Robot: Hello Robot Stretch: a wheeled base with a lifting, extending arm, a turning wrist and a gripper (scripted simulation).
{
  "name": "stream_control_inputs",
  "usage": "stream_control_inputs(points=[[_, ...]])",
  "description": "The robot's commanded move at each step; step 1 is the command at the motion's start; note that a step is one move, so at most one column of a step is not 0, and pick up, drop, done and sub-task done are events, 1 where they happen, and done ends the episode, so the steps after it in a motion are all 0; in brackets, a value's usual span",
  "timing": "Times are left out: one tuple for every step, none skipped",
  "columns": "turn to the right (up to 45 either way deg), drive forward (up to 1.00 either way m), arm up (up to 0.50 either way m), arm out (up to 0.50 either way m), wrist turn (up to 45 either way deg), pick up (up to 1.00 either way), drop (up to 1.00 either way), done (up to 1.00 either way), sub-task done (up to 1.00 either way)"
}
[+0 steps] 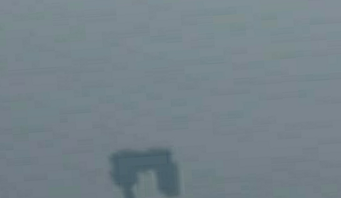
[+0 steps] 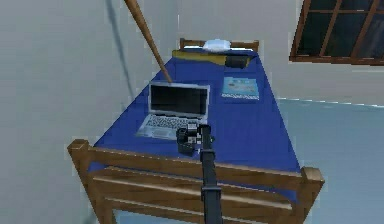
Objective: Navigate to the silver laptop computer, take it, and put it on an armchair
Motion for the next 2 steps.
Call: stream_control_inputs(points=[[0.0, 0.0, 0.0, 0.0, 0.0, 1.0, 0.0, 0.0, 0.0], [0.0, 0.0, 0.1, 0.0, 0.0, 0.0, 0.0, 0.0, 0.0]])
